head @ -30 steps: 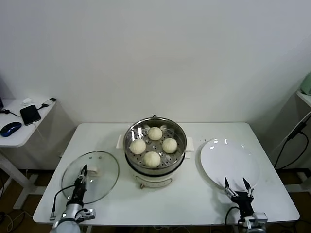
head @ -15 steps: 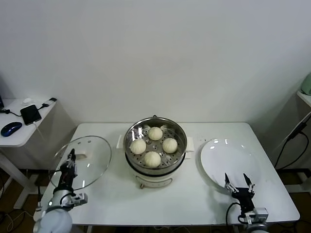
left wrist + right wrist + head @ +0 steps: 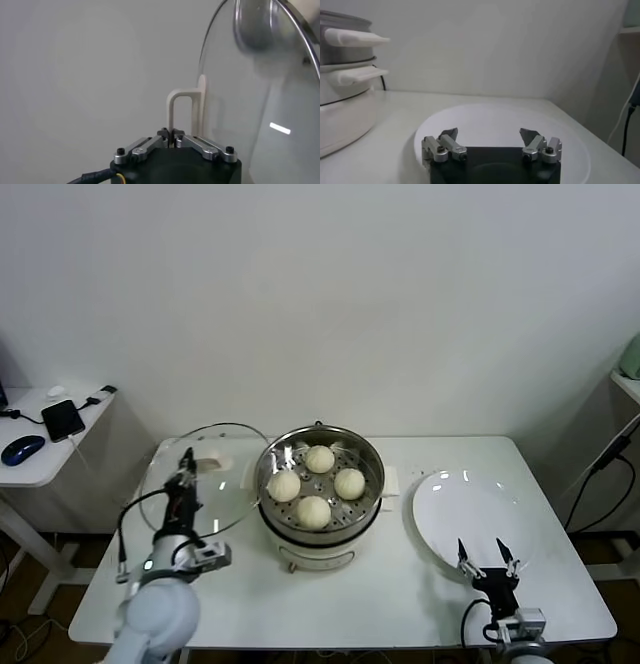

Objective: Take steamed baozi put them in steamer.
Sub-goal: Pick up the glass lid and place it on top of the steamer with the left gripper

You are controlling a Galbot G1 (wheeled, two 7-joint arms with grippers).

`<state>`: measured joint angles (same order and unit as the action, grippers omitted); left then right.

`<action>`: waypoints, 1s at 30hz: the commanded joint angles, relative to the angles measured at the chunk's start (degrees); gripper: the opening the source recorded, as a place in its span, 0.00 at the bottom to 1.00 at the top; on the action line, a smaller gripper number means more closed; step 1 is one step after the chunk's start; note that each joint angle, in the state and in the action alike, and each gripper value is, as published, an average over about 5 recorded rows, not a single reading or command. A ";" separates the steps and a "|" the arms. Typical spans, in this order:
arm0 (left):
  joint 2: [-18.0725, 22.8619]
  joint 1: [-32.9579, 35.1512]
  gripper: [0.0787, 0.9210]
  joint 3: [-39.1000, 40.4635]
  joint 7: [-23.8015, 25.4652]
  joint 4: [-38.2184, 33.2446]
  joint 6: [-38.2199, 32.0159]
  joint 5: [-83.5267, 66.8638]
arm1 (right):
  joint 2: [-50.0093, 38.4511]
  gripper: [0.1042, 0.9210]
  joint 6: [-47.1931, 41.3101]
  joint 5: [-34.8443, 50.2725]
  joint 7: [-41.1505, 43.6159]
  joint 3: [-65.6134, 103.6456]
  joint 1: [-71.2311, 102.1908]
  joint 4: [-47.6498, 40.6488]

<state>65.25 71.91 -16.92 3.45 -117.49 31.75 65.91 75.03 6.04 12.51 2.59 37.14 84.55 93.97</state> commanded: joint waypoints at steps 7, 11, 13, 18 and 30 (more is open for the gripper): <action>7.49 -13.74 0.07 21.31 10.50 -1.03 11.36 11.83 | -0.55 0.88 0.89 -0.08 0.13 0.51 0.03 -0.71; 11.65 -14.32 0.07 24.17 11.42 1.02 11.63 15.29 | -0.43 0.88 1.21 0.20 0.11 0.54 0.05 -1.13; 13.67 -14.46 0.07 25.40 11.45 2.34 11.51 17.09 | -0.36 0.88 1.34 0.29 0.14 0.53 0.17 -1.31; 18.59 -15.37 0.07 27.96 10.71 7.08 11.32 20.32 | -0.24 0.88 1.72 0.50 0.12 0.69 0.48 -1.61; 22.22 -15.84 0.07 27.25 8.07 15.83 11.22 21.87 | -0.13 0.88 2.54 0.70 -0.40 0.95 0.12 -2.03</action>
<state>84.20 56.97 8.21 11.39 -105.03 42.20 85.54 74.83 8.28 13.22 2.37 38.09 84.91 92.30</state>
